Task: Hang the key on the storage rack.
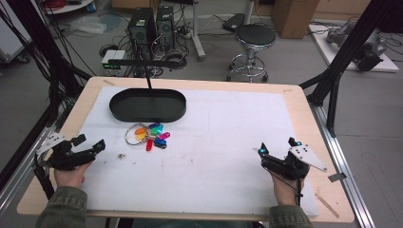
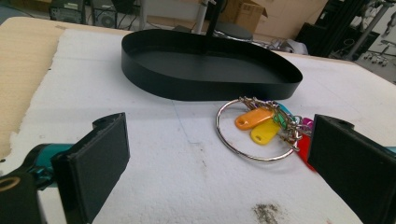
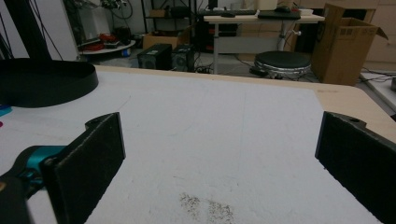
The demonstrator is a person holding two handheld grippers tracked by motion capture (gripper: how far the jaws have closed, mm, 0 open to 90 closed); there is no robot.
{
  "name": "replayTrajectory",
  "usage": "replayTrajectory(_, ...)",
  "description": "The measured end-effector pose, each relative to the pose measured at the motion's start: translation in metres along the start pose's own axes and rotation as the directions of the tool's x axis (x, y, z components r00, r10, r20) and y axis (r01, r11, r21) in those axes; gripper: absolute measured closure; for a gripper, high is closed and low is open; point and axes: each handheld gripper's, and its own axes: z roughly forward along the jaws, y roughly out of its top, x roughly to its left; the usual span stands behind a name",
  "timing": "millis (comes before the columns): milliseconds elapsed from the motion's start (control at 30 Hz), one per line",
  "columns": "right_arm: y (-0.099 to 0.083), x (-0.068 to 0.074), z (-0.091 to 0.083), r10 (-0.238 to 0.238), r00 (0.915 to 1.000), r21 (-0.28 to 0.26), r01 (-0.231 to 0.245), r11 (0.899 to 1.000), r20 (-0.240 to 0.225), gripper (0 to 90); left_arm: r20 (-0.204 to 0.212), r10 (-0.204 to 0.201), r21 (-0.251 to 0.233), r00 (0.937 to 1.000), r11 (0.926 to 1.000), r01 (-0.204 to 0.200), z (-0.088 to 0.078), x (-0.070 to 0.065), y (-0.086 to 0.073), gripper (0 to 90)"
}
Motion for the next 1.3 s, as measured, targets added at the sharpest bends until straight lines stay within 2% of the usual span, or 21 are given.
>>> replayTrajectory(267,-0.001,-0.001,0.0,0.018,0.9998,0.007,-0.018,1.0,-0.005,0.4,0.0,0.0,0.004,1.0,1.0,0.0,0.0,0.0,0.0,6.3)
replayTrajectory(567,-0.002,0.003,0.0,-0.015,0.9997,0.003,0.015,1.0,-0.021,0.4,0.002,0.011,0.012,0.9999,0.9999,-0.011,0.001,-0.002,-0.001,6.3)
replayTrajectory(667,-0.002,0.006,0.001,-0.022,0.9994,0.015,0.022,1.0,-0.028,0.4,-0.004,0.04,0.029,0.9992,0.9988,-0.04,0.003,-0.004,-0.001,6.3)
replayTrajectory(733,-0.002,0.007,0.0,-0.024,0.9993,0.018,0.025,1.0,-0.029,0.4,0.002,0.061,0.056,0.9981,0.9966,-0.061,0.007,-0.005,-0.001,6.3)
replayTrajectory(867,-0.003,0.007,0.0,-0.035,0.9989,0.024,0.036,0.999,-0.03,0.4,0.006,0.065,0.089,0.9978,0.9938,-0.066,0.012,-0.007,0.0,6.3)
replayTrajectory(933,-0.003,0.007,0.001,-0.043,0.9986,0.025,0.044,0.999,-0.033,0.4,0.014,0.07,0.098,0.9975,0.9926,-0.071,0.013,-0.008,0.001,6.3)
replayTrajectory(1000,-0.003,0.007,0.001,-0.03,0.9989,0.033,0.031,0.999,-0.034,0.4,0.024,0.059,0.096,0.998,0.9936,-0.061,0.014,-0.01,0.001,6.3)
replayTrajectory(1033,-0.003,0.006,0.001,-0.042,0.9986,0.027,0.043,0.999,-0.032,0.4,0.026,0.055,0.101,0.9981,0.9932,-0.058,0.014,-0.01,0.002,6.3)
replayTrajectory(1067,-0.003,0.007,0.001,-0.028,0.9989,0.033,0.03,0.999,-0.036,0.4,0.028,0.059,0.111,0.9978,0.9919,-0.062,0.015,-0.011,0.003,6.3)
replayTrajectory(1200,-0.003,0.007,0.001,-0.026,0.9987,0.025,0.027,0.999,-0.044,0.4,0.052,0.076,0.129,0.9958,0.9882,-0.082,0.021,-0.017,0.011,6.3)
replayTrajectory(1300,-0.003,0.007,0.0,-0.022,0.9987,0.021,0.023,1.0,-0.046,0.4,0.094,0.043,0.143,0.9947,0.9881,-0.056,0.028,-0.021,0.017,6.3)
